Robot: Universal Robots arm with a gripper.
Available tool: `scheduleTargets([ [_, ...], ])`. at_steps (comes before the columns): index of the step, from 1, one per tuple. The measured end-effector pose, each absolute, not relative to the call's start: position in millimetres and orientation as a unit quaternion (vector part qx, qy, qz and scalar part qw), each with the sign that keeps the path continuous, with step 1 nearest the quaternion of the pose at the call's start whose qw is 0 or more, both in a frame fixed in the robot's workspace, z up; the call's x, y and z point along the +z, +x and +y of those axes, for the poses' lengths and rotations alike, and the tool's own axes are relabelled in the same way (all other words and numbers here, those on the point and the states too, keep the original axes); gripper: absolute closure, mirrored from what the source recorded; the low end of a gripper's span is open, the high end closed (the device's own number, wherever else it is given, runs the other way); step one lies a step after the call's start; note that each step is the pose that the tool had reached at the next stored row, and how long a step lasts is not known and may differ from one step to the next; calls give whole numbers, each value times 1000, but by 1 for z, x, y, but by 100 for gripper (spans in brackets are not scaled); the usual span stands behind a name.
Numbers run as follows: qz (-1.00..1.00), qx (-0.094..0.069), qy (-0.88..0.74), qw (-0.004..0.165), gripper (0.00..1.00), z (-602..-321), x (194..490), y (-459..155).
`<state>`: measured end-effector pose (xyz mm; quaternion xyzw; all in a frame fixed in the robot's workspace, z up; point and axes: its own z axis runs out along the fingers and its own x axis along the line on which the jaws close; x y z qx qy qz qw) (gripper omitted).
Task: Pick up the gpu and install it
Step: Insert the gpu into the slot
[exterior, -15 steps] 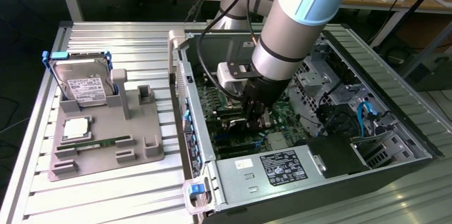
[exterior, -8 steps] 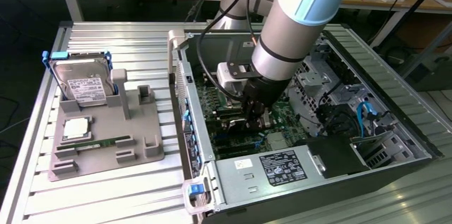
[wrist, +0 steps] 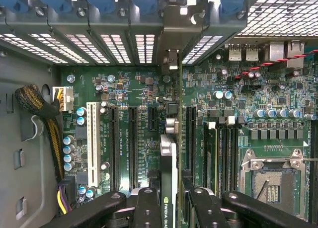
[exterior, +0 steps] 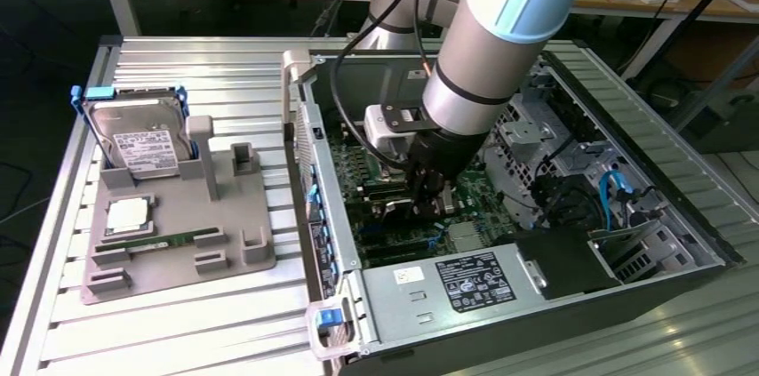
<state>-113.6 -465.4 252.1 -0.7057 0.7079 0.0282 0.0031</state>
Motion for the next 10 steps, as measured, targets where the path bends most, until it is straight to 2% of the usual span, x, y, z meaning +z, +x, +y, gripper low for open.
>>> scheduleTargets([
  [4, 708, 28, -706, 4, 72, -465, 252, -114],
  [7, 708, 28, -706, 3, 53, -465, 252, -114],
  [10, 708, 28, -706, 3, 53, -465, 252, -114],
])
